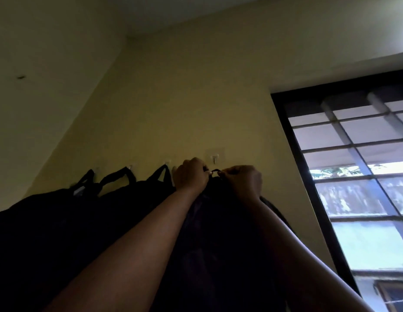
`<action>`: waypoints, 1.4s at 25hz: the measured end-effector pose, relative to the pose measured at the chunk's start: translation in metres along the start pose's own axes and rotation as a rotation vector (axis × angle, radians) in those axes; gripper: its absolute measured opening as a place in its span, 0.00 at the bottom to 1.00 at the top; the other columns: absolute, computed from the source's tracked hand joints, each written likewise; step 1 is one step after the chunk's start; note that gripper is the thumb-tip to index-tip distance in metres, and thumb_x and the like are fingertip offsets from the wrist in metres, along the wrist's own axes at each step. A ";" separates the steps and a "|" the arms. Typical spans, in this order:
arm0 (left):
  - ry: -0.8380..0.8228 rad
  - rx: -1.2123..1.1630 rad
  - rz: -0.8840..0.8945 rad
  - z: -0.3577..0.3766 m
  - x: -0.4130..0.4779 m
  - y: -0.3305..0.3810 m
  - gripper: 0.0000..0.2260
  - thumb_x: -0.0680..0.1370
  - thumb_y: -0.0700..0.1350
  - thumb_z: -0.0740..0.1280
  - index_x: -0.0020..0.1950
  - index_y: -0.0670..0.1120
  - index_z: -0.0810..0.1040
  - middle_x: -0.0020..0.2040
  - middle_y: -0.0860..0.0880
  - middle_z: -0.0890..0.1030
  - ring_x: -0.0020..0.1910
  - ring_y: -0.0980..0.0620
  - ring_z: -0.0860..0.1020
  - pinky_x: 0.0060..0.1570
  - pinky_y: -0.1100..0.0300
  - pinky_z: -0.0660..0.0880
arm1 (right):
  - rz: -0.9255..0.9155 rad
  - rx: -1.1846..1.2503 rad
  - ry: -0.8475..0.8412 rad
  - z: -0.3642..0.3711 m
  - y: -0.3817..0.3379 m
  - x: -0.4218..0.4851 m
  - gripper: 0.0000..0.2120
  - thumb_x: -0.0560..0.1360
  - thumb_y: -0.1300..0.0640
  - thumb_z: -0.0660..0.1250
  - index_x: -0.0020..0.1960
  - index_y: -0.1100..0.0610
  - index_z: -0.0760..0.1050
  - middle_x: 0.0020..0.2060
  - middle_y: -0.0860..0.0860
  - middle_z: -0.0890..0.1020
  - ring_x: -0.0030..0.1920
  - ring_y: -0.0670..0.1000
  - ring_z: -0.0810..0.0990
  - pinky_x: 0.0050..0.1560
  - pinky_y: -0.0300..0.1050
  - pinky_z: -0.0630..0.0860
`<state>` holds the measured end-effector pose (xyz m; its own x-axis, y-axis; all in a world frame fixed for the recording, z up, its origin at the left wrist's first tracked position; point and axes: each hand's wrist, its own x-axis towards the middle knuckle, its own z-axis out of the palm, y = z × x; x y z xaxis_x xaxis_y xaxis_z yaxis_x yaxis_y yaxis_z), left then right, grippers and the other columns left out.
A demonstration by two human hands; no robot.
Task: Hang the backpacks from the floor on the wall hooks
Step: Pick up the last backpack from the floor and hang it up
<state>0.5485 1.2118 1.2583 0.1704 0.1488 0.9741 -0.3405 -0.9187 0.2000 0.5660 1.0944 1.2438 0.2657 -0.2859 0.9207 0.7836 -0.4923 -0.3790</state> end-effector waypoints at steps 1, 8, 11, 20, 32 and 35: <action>0.026 -0.007 0.002 0.005 0.009 0.002 0.10 0.74 0.51 0.66 0.51 0.48 0.82 0.54 0.44 0.83 0.57 0.43 0.78 0.59 0.49 0.71 | -0.022 -0.004 0.021 0.003 0.000 0.009 0.11 0.69 0.50 0.72 0.49 0.53 0.84 0.47 0.55 0.86 0.47 0.53 0.84 0.39 0.38 0.70; 0.154 -0.083 0.031 0.024 0.053 0.008 0.10 0.76 0.48 0.65 0.53 0.47 0.82 0.54 0.43 0.83 0.55 0.40 0.79 0.56 0.50 0.73 | -0.105 -0.036 0.106 0.014 -0.011 0.056 0.09 0.69 0.55 0.70 0.47 0.55 0.84 0.44 0.56 0.86 0.44 0.55 0.84 0.42 0.44 0.78; 0.161 -0.118 -0.017 0.033 0.062 0.000 0.11 0.75 0.48 0.66 0.53 0.46 0.82 0.55 0.42 0.83 0.54 0.40 0.79 0.53 0.50 0.75 | -0.120 -0.071 0.084 0.018 -0.013 0.061 0.08 0.70 0.56 0.69 0.46 0.56 0.84 0.43 0.56 0.86 0.44 0.55 0.83 0.38 0.40 0.71; -0.005 -0.322 -0.182 0.030 0.065 -0.012 0.13 0.70 0.46 0.72 0.50 0.40 0.83 0.52 0.41 0.84 0.53 0.43 0.81 0.44 0.59 0.73 | 0.007 -0.156 0.052 0.024 -0.015 0.061 0.09 0.69 0.58 0.68 0.46 0.59 0.83 0.45 0.58 0.84 0.47 0.59 0.82 0.44 0.45 0.77; -0.068 -0.388 -0.125 -0.006 0.025 -0.002 0.15 0.74 0.49 0.68 0.48 0.37 0.83 0.49 0.37 0.84 0.49 0.41 0.81 0.39 0.59 0.69 | 0.044 -0.113 -0.066 -0.005 -0.034 0.006 0.14 0.75 0.60 0.58 0.33 0.60 0.77 0.31 0.58 0.74 0.37 0.56 0.74 0.37 0.43 0.64; -0.096 -0.431 -0.127 -0.027 0.004 0.007 0.17 0.76 0.50 0.64 0.49 0.36 0.81 0.50 0.37 0.83 0.49 0.41 0.81 0.38 0.59 0.69 | 0.011 -0.129 -0.057 -0.020 -0.049 -0.013 0.14 0.77 0.59 0.57 0.43 0.62 0.81 0.40 0.61 0.82 0.40 0.57 0.77 0.37 0.41 0.65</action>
<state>0.5214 1.2157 1.2670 0.3140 0.1972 0.9287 -0.6612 -0.6565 0.3630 0.5129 1.1062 1.2484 0.3078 -0.2463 0.9190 0.7026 -0.5924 -0.3941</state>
